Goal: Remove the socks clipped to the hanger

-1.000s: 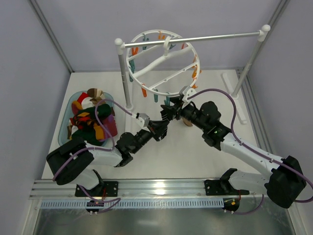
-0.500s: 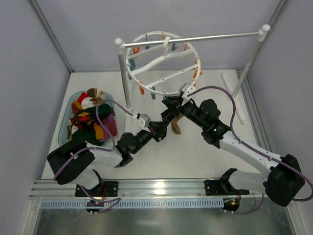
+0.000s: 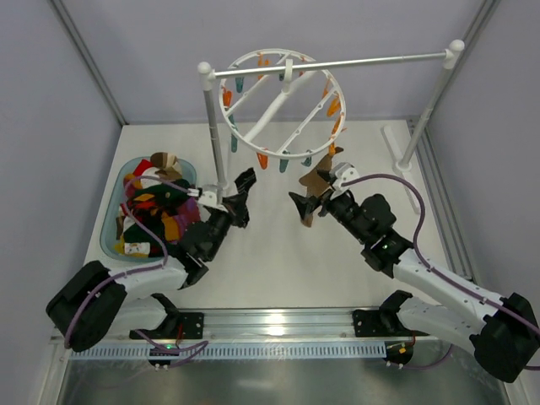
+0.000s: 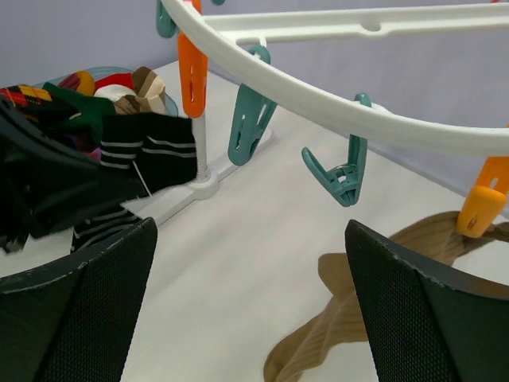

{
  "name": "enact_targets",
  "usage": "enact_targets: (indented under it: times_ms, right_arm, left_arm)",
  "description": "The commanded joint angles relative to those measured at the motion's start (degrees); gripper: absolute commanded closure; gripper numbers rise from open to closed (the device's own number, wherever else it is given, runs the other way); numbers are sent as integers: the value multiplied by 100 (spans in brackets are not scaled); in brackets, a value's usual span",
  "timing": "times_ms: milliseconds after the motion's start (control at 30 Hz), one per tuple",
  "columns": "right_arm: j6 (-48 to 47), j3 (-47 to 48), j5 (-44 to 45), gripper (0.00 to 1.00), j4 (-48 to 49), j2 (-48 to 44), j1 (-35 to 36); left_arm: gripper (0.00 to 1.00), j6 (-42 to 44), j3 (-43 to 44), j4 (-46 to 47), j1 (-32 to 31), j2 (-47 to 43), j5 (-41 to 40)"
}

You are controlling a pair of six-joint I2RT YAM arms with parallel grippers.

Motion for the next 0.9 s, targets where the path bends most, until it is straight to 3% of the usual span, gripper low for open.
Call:
enact_targets:
  times_ms: [0, 100, 267, 400, 567, 700, 767, 867]
  right_arm:
    - [-21, -174, 533, 0, 295, -509, 4]
    - [-82, -437, 761, 0, 295, -939, 4]
    - [-214, -798, 1201, 1, 259, -1554, -49]
    - [-197, -939, 1167, 0, 365, -1722, -92]
    - [-170, -1009, 1237, 0, 286, -1872, -93]
    - [-144, -1132, 1167, 0, 295, -2118, -101]
    - [-144, -1176, 1210, 0, 277, -2241, -101]
    - [-118, -1220, 1184, 0, 277, -2373, -110]
  left_arm:
    - [100, -569, -92, -1181, 906, -588, -388]
    - [100, -913, -66, -2218, 1538, -1273, -633]
    - [100, -863, 127, -3860, 1734, -2511, -1879]
    - [100, -1019, 154, -4163, 2190, -2944, -2339]
    - [100, -1704, 250, -4050, 3164, -2235, -2515]
    - [100, -2399, 433, -3810, 4009, -1014, -2280]
    - [100, -2514, 549, -3820, 4221, -477, -1927]
    - [97, -2655, 690, -4040, 4318, -378, -1865]
